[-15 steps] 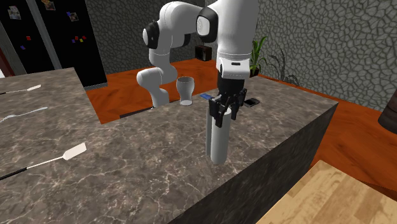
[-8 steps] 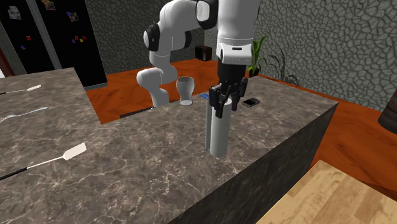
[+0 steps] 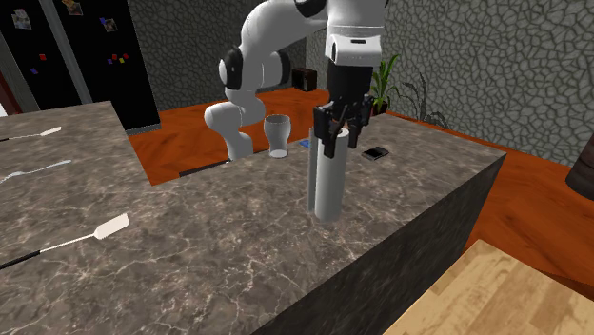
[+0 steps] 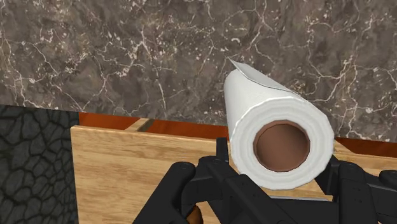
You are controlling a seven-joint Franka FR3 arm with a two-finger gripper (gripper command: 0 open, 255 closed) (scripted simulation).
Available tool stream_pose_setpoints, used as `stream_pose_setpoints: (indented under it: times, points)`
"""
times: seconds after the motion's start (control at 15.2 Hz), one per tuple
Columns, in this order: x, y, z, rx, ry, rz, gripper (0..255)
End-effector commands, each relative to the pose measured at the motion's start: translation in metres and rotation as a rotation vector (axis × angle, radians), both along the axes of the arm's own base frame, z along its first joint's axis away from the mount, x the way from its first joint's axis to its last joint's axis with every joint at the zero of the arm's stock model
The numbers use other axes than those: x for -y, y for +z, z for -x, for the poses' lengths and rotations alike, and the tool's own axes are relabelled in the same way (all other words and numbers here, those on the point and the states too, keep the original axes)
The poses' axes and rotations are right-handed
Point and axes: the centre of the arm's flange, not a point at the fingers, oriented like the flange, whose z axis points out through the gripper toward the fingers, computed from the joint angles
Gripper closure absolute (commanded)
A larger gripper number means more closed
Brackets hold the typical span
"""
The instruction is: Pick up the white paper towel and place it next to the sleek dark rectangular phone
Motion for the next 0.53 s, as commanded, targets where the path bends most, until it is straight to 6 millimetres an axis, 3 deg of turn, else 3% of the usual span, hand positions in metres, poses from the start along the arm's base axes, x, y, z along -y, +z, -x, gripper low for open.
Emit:
stream_pose_setpoints:
  times: [0.0,0.46]
  points:
    - [-0.013,0.003,0.006,-0.001,0.000,0.000,255]
    - [-0.096,0.004,0.047,-0.001,0.000,0.000,255]
